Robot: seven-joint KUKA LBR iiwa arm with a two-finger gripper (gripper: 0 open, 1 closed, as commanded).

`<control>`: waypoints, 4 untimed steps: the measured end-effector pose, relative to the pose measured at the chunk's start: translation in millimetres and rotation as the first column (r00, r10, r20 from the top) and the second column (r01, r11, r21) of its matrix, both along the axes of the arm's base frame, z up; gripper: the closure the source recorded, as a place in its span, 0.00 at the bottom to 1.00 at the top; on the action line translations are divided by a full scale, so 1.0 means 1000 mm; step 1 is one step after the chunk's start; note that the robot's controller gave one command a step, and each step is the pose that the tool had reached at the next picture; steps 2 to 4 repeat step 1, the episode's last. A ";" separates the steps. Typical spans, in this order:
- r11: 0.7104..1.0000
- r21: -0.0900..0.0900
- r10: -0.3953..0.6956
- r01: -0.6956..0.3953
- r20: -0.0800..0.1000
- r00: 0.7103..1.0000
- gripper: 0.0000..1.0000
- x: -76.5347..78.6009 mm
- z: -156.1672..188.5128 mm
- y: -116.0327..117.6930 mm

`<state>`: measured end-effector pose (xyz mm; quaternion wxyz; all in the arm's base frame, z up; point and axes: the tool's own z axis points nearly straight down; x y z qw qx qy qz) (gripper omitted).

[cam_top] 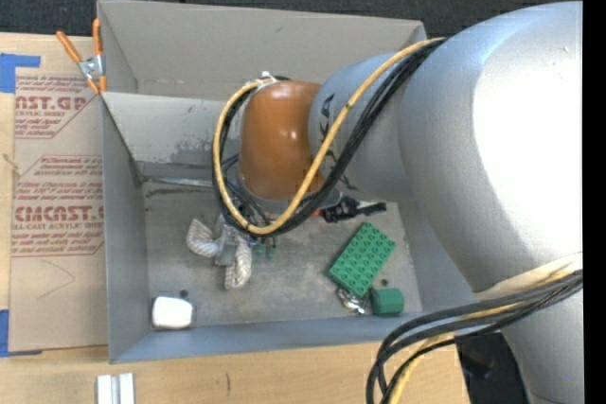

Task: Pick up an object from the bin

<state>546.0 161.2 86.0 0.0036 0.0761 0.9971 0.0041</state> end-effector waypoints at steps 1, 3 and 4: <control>1.000 -0.004 0.021 -0.021 -0.014 1.000 1.00 -0.001 0.023 0.002; 1.000 -0.004 0.021 -0.021 -0.014 1.000 1.00 -0.001 0.023 0.002; 1.000 -0.004 0.021 -0.021 -0.014 1.000 1.00 -0.001 0.023 0.002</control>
Offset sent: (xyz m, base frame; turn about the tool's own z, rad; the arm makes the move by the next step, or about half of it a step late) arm 0.0010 -0.0002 -0.0160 -0.0780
